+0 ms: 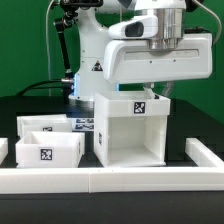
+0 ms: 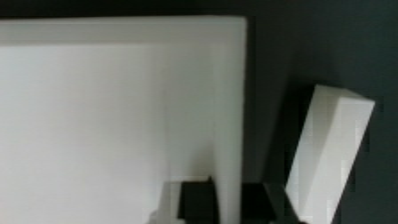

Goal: Assemble drawer

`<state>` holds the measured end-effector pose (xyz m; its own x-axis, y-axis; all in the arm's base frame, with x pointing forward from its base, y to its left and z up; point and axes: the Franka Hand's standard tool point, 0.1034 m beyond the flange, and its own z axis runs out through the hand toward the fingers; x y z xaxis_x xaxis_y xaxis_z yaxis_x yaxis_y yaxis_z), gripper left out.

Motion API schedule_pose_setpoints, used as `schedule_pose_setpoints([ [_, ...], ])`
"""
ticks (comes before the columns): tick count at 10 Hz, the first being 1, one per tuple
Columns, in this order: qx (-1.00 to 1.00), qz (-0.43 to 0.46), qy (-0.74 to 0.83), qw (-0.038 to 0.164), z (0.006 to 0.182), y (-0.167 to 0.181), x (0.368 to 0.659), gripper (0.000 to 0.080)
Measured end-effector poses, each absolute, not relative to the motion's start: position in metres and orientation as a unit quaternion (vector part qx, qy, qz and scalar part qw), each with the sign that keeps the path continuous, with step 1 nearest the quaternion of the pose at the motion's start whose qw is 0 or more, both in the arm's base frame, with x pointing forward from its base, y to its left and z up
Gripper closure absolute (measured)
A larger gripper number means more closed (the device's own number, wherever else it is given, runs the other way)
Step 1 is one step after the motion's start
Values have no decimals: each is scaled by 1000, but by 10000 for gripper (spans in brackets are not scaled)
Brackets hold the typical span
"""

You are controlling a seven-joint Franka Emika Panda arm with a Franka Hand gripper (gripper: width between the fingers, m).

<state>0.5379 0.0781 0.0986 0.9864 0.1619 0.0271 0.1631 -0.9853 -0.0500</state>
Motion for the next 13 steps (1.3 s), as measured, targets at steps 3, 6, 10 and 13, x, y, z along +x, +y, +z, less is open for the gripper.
schedule_pose_setpoints([
  [3,-997,-26,-71,32,99,80,564,762],
  [6,-997,-31,-68,33,99,80,567,762],
  [10,-998,-29,45,40,99,85,565,762],
  [13,-987,-28,152,45,99,93,565,762],
])
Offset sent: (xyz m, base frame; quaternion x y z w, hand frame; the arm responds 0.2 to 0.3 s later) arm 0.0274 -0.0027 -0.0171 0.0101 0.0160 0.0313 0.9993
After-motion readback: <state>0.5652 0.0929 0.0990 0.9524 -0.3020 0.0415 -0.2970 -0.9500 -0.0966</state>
